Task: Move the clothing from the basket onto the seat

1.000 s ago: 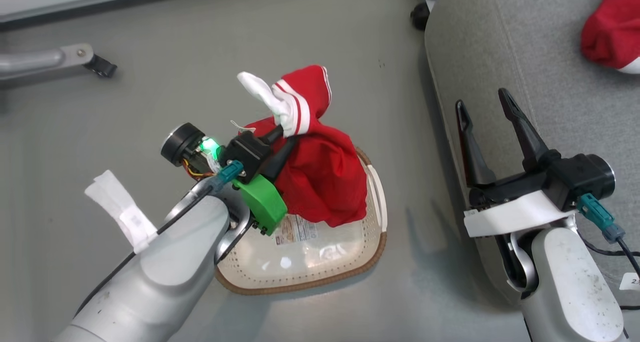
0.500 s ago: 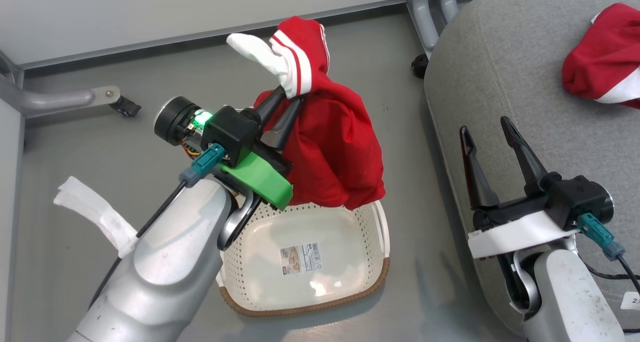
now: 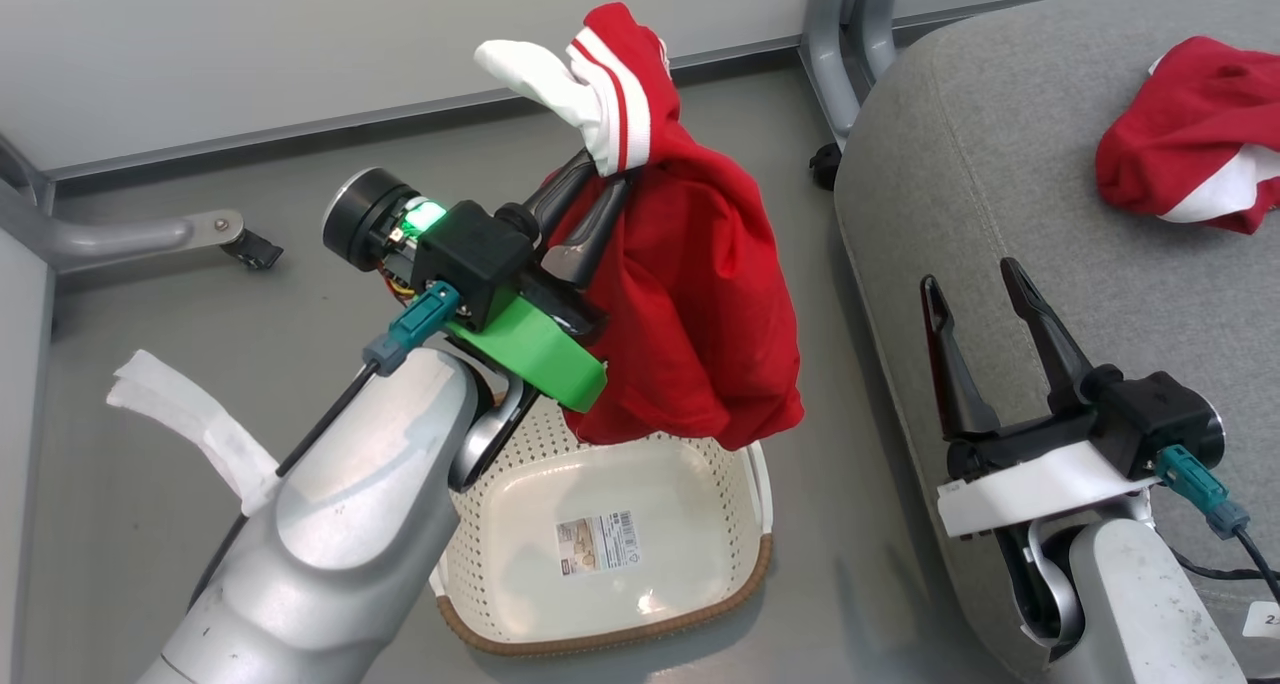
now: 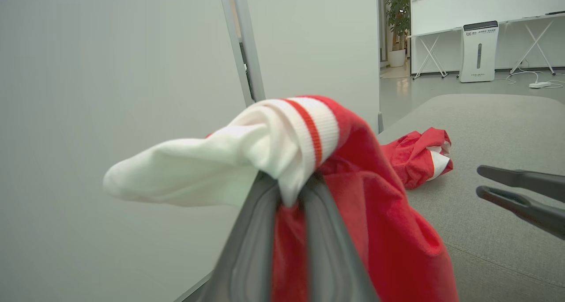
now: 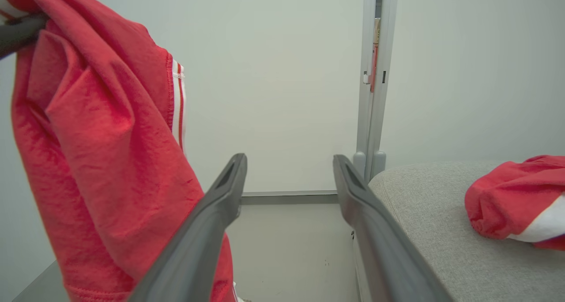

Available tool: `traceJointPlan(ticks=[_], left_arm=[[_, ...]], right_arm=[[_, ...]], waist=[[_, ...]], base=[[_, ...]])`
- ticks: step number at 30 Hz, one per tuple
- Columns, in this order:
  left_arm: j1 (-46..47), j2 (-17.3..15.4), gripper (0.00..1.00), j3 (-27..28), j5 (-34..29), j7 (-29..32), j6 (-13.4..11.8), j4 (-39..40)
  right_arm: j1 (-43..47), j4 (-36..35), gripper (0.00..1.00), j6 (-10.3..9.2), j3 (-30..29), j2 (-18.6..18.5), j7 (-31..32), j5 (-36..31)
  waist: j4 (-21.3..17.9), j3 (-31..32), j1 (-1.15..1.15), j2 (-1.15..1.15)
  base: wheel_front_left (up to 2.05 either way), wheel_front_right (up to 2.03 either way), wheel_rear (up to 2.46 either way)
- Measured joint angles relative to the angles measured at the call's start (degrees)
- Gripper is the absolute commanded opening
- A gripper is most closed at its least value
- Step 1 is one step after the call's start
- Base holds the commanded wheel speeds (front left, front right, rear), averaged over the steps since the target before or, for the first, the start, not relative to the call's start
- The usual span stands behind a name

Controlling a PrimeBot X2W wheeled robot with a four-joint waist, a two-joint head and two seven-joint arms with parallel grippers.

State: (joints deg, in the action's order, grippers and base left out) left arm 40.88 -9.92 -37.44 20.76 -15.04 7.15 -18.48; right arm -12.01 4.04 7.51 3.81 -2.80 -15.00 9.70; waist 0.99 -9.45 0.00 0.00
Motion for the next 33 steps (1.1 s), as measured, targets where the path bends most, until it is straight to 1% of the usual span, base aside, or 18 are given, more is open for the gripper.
traceJointPlan(ticks=[4, 9, 15, 19, 24, 33], left_arm=[[-0.03, -0.16, 0.00, -0.20, 0.01, 0.00, 0.15, 0.00], [-0.13, -0.29, 0.00, -0.25, 0.02, -0.01, 0.16, -0.11], [-0.32, -0.15, 0.00, -0.37, 0.00, 0.00, 0.18, -0.44], [-0.32, 0.12, 0.00, -0.54, -0.18, 0.00, 0.23, -0.58], [-0.30, 0.89, 0.00, -1.08, -0.44, 0.00, 0.24, -0.57], [-0.11, 2.44, 0.00, -3.60, -0.83, 0.00, 0.24, -0.07]], right_arm=[[0.37, -0.31, 1.00, 0.00, 0.21, -0.01, 0.00, 0.41], [0.31, -2.38, 1.00, -0.01, 2.61, 0.00, 0.00, 0.18], [-0.95, -4.57, 1.00, -0.01, 8.73, 0.00, 0.00, -0.11], [-2.09, -4.83, 1.00, 0.00, 12.68, 0.02, -0.01, -0.32], [-3.67, -1.87, 1.00, -0.01, 15.58, 0.01, -0.01, -1.16], [-7.70, 6.00, 1.00, -0.01, 17.02, -0.44, -0.01, -2.87]], waist=[[-0.14, 0.15, 0.00, 0.00], [-0.13, 0.08, 0.00, 0.00], [-0.02, 0.02, 0.00, 0.00], [0.25, -0.14, 0.00, 0.00], [0.92, -0.41, 0.00, 0.00], [2.74, -1.03, 0.00, 0.00]], base=[[0.00, 0.00, 0.00], [0.00, 0.00, 0.00], [0.00, 0.00, 0.00], [0.00, 0.00, 0.00], [0.00, 0.00, 0.00], [0.00, 0.00, 0.00]])
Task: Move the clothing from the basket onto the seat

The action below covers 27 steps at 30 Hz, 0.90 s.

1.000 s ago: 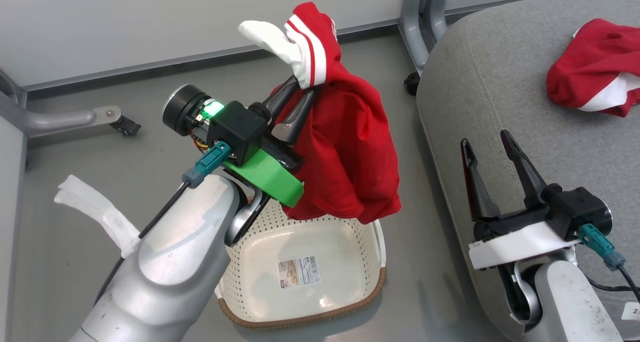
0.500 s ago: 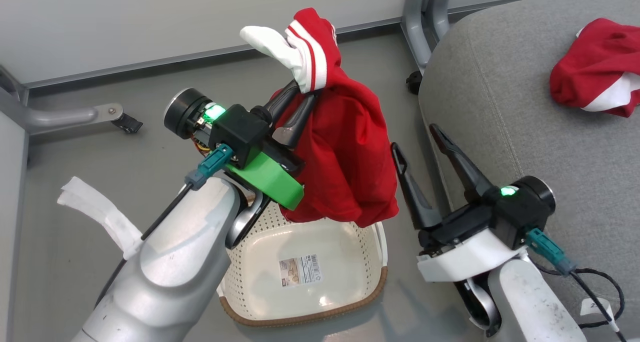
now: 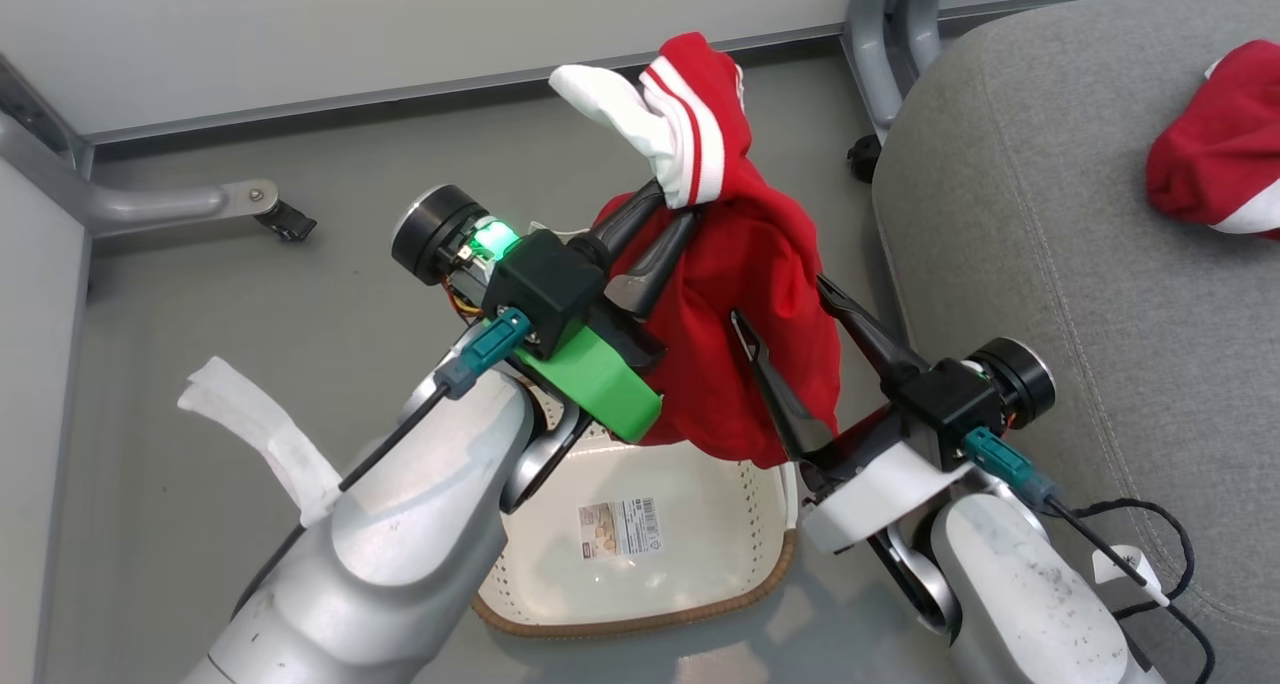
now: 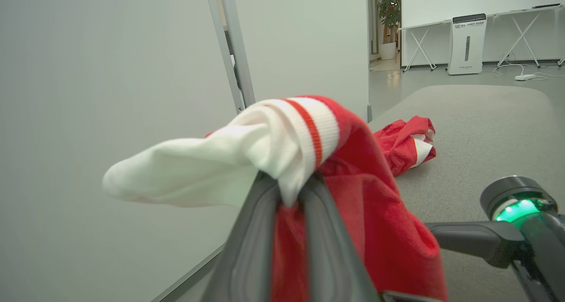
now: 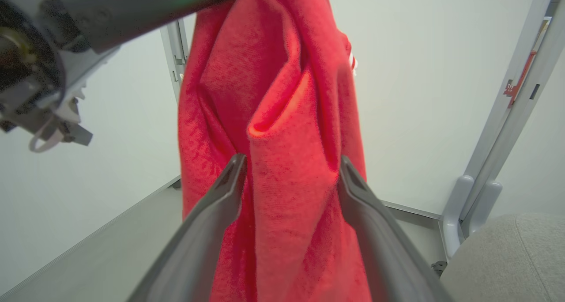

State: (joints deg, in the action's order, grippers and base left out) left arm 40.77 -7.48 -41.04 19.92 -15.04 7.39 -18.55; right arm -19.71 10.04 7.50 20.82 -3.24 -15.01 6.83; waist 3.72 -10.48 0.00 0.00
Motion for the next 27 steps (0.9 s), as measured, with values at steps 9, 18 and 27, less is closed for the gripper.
traceJointPlan(ticks=[9, 18, 27], left_arm=[[0.08, 1.00, 0.00, -2.11, 0.08, 0.00, 0.01, 0.48], [0.36, 1.07, 0.00, -2.85, 0.19, 0.00, 0.01, 0.29], [0.36, 0.88, 0.00, -2.90, 0.19, -0.01, 0.01, -0.30]], right_arm=[[-4.09, 4.88, 1.00, 0.01, -0.40, -0.07, 0.01, -0.96], [-5.55, 6.64, 0.00, 0.01, 0.57, 0.03, 0.00, 1.30], [-5.51, 6.32, 0.00, 0.00, 0.65, 0.07, 0.01, 1.90]], waist=[[1.42, -0.86, 0.00, 0.00], [1.90, -1.90, 0.00, 0.00], [1.15, -2.24, 0.00, 0.00]], base=[[0.00, 0.00, 0.00], [0.00, 0.00, 0.00], [0.00, 0.00, 0.00]])
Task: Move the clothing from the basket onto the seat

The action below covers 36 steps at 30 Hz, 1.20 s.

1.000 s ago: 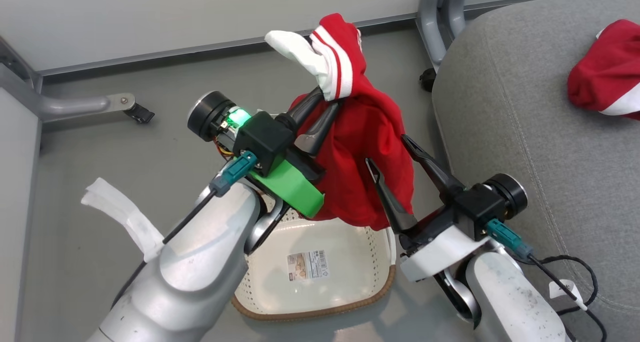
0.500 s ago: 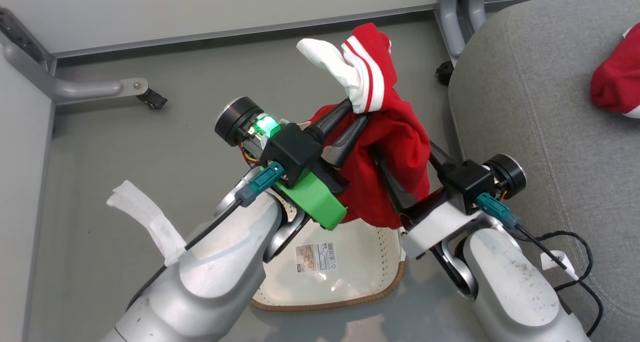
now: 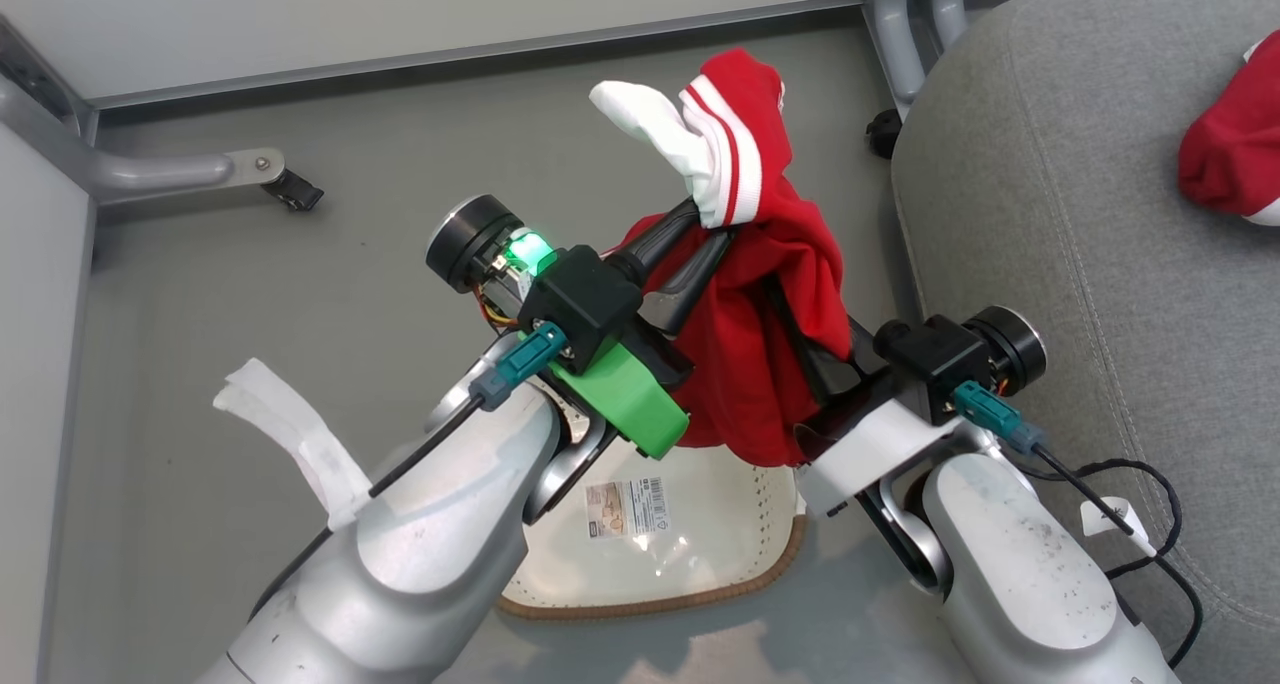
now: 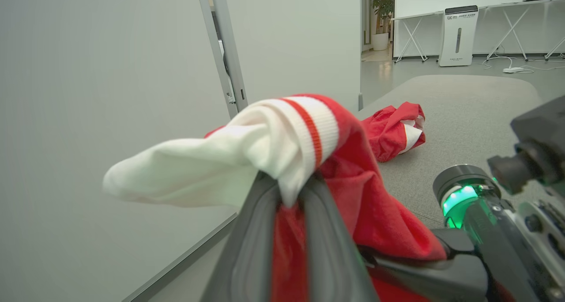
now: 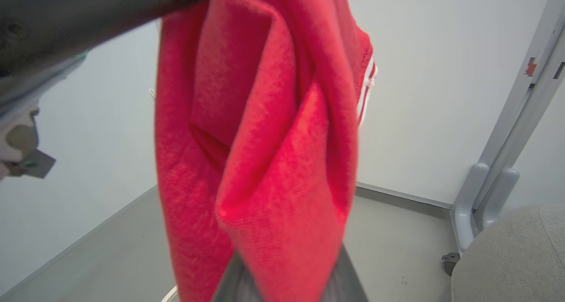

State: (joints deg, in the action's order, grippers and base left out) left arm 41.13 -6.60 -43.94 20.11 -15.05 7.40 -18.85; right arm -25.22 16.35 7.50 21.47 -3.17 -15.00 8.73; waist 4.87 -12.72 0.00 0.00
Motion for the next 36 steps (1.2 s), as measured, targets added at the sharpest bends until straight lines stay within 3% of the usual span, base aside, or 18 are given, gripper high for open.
traceJointPlan(ticks=[21, 22, 23, 24, 36], left_arm=[[0.37, -0.51, 0.00, -0.79, 0.51, -0.08, 0.00, -1.07], [0.37, -0.49, 0.36, -0.75, 0.51, -0.08, 0.00, -1.14], [0.37, -0.48, 0.85, -0.65, 0.51, -0.08, 0.00, -1.26], [0.37, -0.48, 1.00, -0.58, 0.48, -0.08, 0.00, -1.36], [0.33, -0.42, 1.00, -0.67, 0.31, -0.09, 0.00, -1.92]], right_arm=[[0.03, -0.98, 0.00, 0.00, -0.76, 0.10, 0.00, 0.71], [0.03, -1.01, 0.00, 0.01, -0.86, 0.10, 0.00, 0.78], [0.03, -1.04, 0.00, 0.01, -1.01, 0.10, 0.00, 0.79], [0.03, -1.08, 0.00, 0.00, -1.26, 0.11, 0.00, 0.82], [0.05, -1.88, 0.00, 0.01, -4.60, -0.01, 0.00, 0.80]], waist=[[-0.20, -0.94, 0.00, 0.00], [-0.21, -0.95, 0.00, 0.00], [-0.22, -0.95, 0.00, 0.00], [-0.23, -0.97, 0.00, 0.00], [-0.18, -0.74, 0.00, 0.00]], base=[[0.00, 0.00, 0.00], [0.00, 0.00, 0.00], [0.00, 0.00, 0.00], [0.00, 0.00, 0.00], [0.00, 0.00, 0.00]])
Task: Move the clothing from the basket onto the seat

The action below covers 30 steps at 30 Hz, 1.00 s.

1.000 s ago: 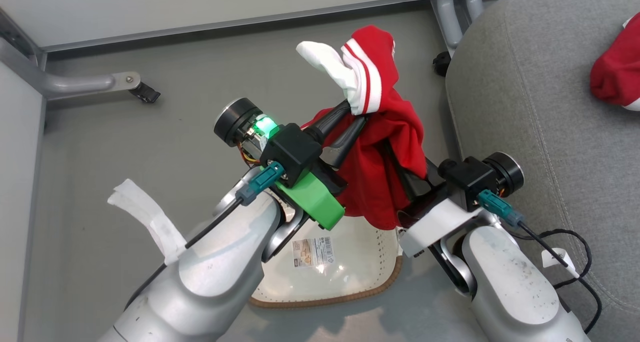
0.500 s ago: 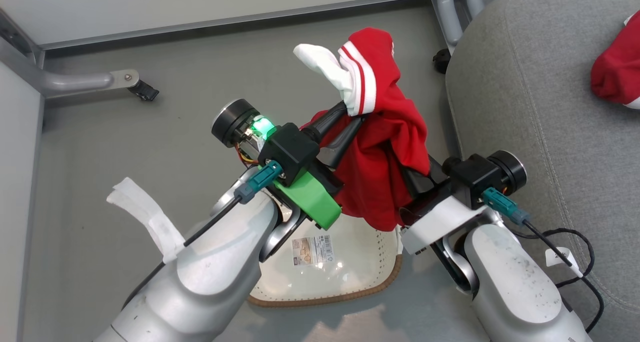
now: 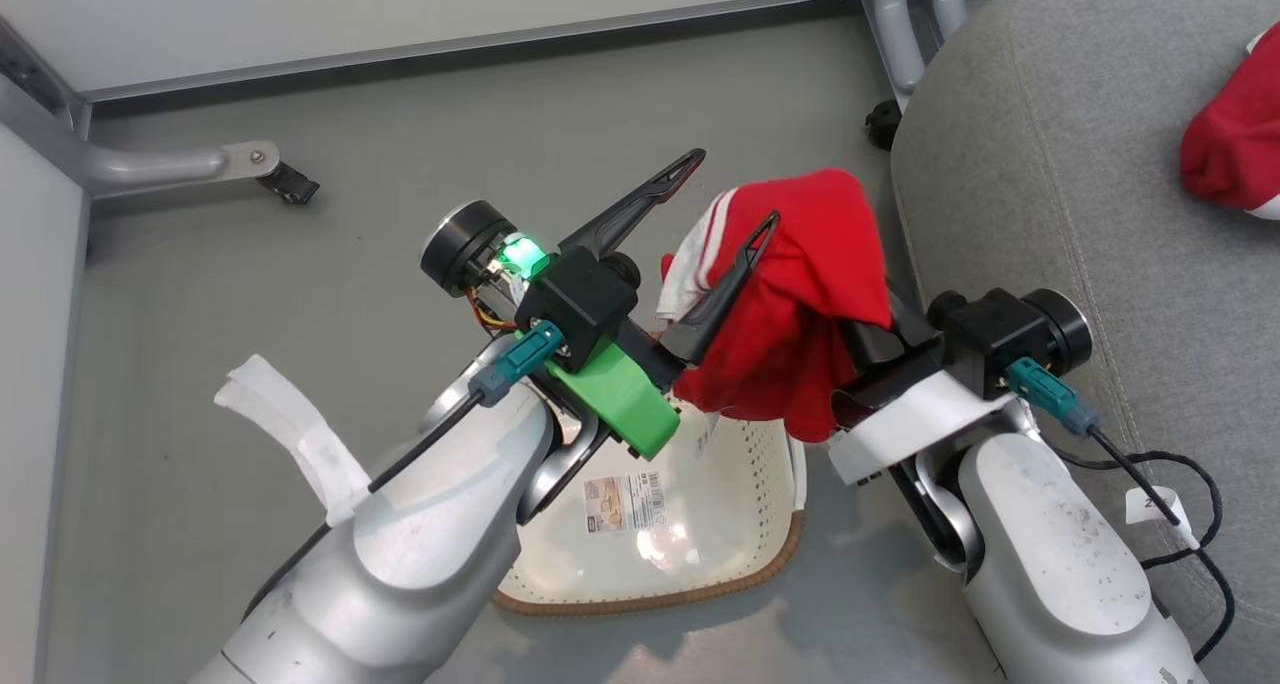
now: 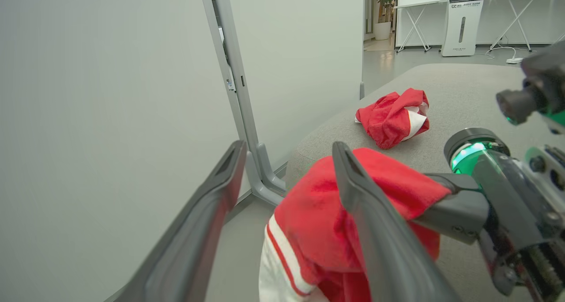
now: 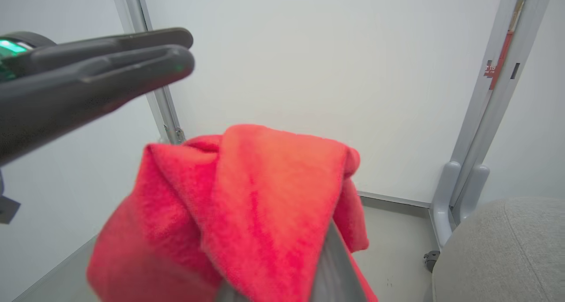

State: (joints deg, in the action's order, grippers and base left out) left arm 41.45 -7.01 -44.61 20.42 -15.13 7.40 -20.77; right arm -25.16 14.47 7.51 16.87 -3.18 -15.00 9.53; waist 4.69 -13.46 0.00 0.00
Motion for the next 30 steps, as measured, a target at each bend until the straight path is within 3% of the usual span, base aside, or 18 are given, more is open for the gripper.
traceJointPlan(ticks=[10, 30], left_arm=[[-0.86, -0.70, 1.00, 0.60, -0.83, 0.00, 0.00, 0.20], [-1.21, -1.22, 1.00, -1.18, -1.51, 0.00, 0.00, 0.00]], right_arm=[[1.09, -0.93, 0.00, -0.01, -3.38, 0.01, 0.00, -0.14], [5.25, -6.36, 0.00, -0.01, -11.61, 0.31, 0.00, 0.21]], waist=[[-2.15, 0.32, 0.00, 0.00], [-13.54, -1.72, 0.00, 0.00]], base=[[0.00, 0.00, 0.00], [0.00, 0.00, 0.00]])
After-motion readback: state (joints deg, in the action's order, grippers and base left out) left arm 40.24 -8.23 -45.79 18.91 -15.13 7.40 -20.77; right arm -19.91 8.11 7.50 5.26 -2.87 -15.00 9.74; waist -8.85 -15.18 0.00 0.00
